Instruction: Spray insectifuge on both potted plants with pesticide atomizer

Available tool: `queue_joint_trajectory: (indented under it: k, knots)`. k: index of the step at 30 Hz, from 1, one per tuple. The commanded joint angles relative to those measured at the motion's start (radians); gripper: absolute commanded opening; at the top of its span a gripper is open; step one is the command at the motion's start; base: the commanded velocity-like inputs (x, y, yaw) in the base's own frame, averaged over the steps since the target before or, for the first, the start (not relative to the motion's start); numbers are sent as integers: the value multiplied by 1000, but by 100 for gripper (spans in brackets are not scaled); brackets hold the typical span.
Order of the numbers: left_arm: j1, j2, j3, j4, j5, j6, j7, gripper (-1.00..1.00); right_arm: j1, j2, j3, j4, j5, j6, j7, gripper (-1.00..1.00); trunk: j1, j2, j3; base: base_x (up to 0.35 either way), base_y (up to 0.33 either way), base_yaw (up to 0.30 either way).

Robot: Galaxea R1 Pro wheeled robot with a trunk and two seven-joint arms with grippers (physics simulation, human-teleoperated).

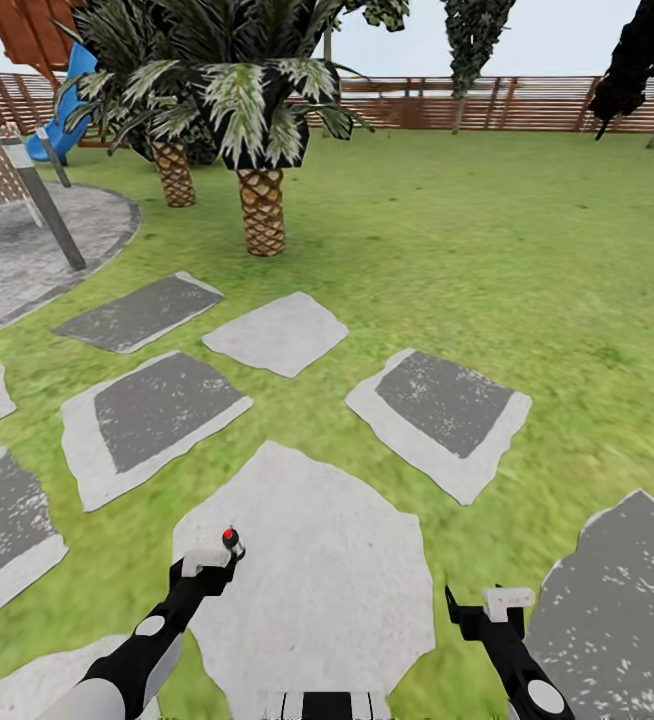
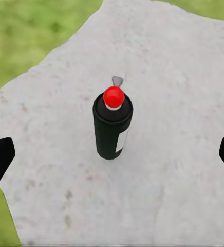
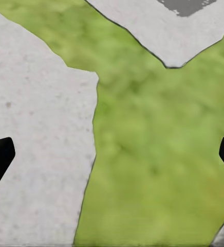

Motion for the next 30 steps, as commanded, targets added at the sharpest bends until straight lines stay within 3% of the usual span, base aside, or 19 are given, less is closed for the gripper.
queue_joint_trajectory:
  k: [1,23,30]
  knots:
    - [-1,0,5,1,-1,-2,-7,100,0,0,-1,0,1,-3,0,100,0,-1,-6,0,0,0]
    - [-1,2,7,1,-1,-2,-6,100,0,0,-2,0,1,-3,0,100,10,-6,-126,0,0,0]
    - [-1,4,7,1,-1,-2,-7,100,0,0,-1,0,1,-3,0,100,10,-6,-134,0,0,0]
